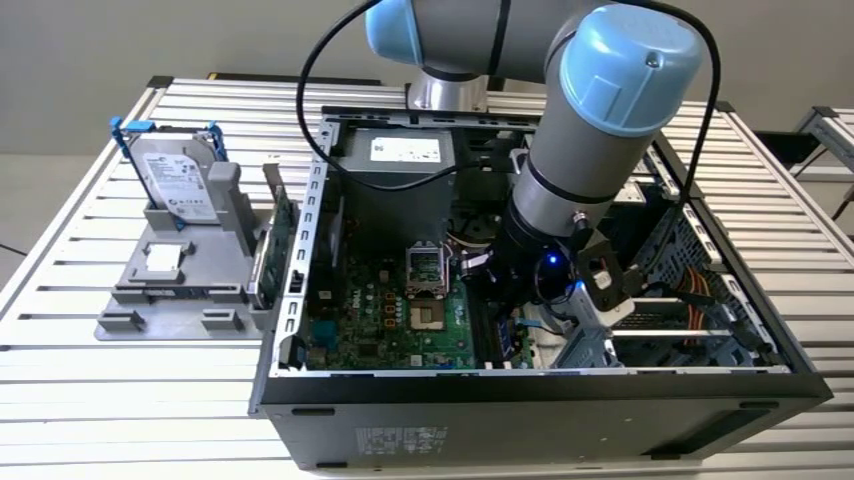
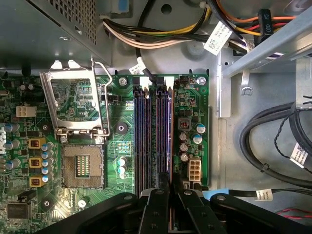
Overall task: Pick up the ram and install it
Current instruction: 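Insert the ram into the slot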
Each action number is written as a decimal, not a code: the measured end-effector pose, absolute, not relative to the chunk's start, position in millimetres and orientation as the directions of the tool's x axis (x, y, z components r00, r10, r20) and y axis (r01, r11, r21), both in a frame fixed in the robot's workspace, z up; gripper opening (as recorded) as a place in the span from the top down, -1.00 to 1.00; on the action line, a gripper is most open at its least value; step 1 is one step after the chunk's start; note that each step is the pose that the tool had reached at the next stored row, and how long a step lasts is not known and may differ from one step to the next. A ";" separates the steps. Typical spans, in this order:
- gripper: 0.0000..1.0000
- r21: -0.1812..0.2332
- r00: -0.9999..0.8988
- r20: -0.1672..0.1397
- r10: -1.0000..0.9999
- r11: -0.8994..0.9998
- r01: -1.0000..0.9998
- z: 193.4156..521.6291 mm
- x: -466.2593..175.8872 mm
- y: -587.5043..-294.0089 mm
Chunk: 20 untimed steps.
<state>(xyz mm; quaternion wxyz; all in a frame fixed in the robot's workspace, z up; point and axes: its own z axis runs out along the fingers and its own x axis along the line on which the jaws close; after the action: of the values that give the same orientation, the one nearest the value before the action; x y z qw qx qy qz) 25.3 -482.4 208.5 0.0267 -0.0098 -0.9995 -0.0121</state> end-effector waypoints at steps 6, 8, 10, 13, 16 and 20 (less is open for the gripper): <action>1.00 0.024 -0.998 0.054 0.019 1.000 0.021 207.6 25.2 -482.4; 1.00 0.023 -0.998 0.054 0.019 1.000 0.021 205.4 25.1 -482.5; 1.00 0.023 -0.998 0.054 0.019 1.000 0.020 204.1 25.2 -482.5; 1.00 0.023 -0.998 0.054 0.019 1.000 0.020 203.7 25.3 -482.4; 1.00 0.024 -0.998 0.054 0.019 1.000 0.020 203.5 25.3 -482.4; -1.00 0.024 -0.998 0.054 0.019 1.000 0.020 203.3 25.2 -482.4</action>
<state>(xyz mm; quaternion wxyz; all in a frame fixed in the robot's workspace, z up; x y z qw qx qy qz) 25.2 -482.4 203.3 0.0268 -0.0099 -0.9995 -0.0120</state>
